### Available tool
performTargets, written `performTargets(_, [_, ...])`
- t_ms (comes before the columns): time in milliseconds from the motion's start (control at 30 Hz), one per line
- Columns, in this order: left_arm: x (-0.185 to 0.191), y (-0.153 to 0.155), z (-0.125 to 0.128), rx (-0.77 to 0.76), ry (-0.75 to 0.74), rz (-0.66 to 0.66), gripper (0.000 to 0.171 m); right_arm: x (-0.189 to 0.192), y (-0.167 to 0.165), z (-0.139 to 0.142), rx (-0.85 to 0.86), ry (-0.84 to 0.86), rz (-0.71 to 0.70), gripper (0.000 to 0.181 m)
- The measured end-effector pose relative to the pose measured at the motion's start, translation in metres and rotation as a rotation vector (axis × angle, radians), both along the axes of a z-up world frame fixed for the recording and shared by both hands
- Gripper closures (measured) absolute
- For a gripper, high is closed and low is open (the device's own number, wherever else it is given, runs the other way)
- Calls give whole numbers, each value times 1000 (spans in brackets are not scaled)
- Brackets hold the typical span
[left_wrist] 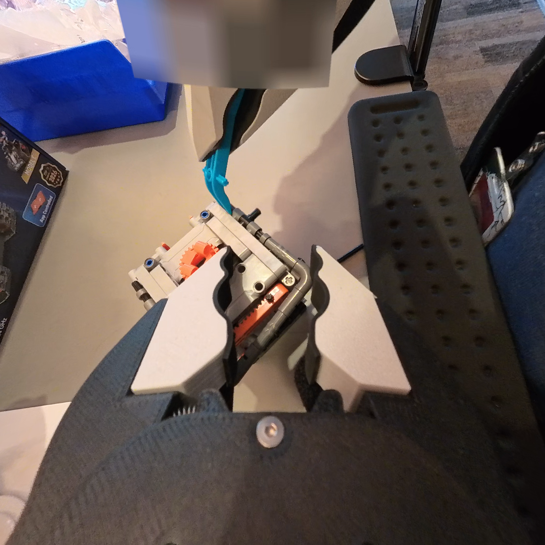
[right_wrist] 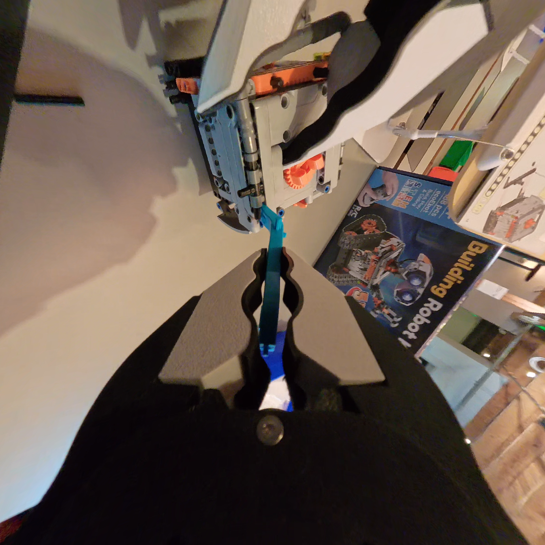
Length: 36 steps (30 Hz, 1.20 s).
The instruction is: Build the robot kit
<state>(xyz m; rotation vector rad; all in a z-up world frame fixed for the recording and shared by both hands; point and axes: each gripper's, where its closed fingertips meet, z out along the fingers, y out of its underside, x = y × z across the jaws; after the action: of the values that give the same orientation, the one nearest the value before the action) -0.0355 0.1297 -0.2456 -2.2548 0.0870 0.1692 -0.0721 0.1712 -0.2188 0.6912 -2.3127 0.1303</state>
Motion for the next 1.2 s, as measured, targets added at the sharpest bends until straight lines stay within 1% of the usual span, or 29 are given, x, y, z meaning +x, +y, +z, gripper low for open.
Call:
performTargets(67, [0, 0, 0, 0, 9, 2, 122, 2, -2, -5, 54, -7, 25, 176])
performTargets(100, [0, 0, 0, 0, 12, 0, 123, 3, -3, -3, 49, -37, 27, 177])
performTargets(233, [-1, -2, 1, 18, 1, 10, 123, -1, -4, -4, 33, -235, -22, 176])
performTargets(433, [-2, -2, 1, 6, 2, 5, 122, -9, -3, -1, 152, -445, -61, 176])
performTargets(500, [-3, -2, 1, 4, -2, 9, 122, -15, -5, 7, 130, -439, -65, 176])
performTargets(567, [-2, -2, 1, 9, -5, 11, 122, -17, -7, 16, 55, -424, -65, 176])
performTargets(733, [-2, -1, 1, 10, 3, 20, 121, -8, -3, 5, -40, -379, -53, 176])
performTargets(867, [-3, -1, 1, 17, 3, 29, 121, -7, -4, 2, -131, -347, -64, 176])
performTargets(1100, [-3, 0, 1, 18, 9, 24, 121, -7, -1, 0, -72, -394, -49, 176])
performTargets(1200, [-2, 0, 1, 21, 11, 23, 122, -7, -2, 0, -11, -406, -31, 177])
